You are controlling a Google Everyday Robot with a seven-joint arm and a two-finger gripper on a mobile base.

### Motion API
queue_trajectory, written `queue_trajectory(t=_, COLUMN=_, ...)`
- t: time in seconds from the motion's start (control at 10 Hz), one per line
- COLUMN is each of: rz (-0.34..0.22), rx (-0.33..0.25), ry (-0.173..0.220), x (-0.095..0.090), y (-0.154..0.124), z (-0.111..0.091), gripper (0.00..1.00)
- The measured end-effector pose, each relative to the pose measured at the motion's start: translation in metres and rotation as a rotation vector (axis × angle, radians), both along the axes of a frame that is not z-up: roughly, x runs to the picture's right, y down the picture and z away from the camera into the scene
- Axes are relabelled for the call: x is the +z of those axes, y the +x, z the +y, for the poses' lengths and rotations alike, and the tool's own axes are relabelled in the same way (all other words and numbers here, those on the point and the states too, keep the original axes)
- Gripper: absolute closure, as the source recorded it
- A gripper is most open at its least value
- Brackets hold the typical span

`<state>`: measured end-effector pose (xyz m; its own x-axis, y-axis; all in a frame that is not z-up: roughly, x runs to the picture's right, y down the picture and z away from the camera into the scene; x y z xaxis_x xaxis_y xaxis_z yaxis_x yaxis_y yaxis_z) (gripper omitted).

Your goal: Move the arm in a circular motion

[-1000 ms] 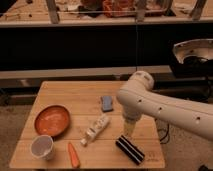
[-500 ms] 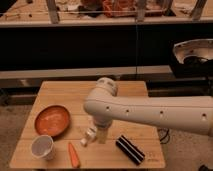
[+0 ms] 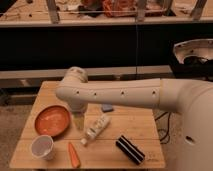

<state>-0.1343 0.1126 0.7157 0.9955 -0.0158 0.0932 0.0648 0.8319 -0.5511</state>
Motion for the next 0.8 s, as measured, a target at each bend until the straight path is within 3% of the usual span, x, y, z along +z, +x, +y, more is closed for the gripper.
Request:
queue_trajectory(t=0.2, rz=-0.039, rx=-0.029, ry=0.020, x=0.030, y=-0.013, z=-0.043, gripper=0.20)
queue_trajectory(t=0.4, rz=-0.031, rx=-0.028, ry=0.032, x=0.056, y=-0.007, z=-0.078, gripper=0.20)
queue_trajectory(t=0.6, rz=0.014, rx=0.000, ry=0.040, x=0.078, y=0.022, z=-0.112, gripper=0.20)
queue_trajectory(t=0.8, rz=0.064, rx=0.033, ry=0.041, x=0.084, y=0.067, z=-0.126, gripper=0.20)
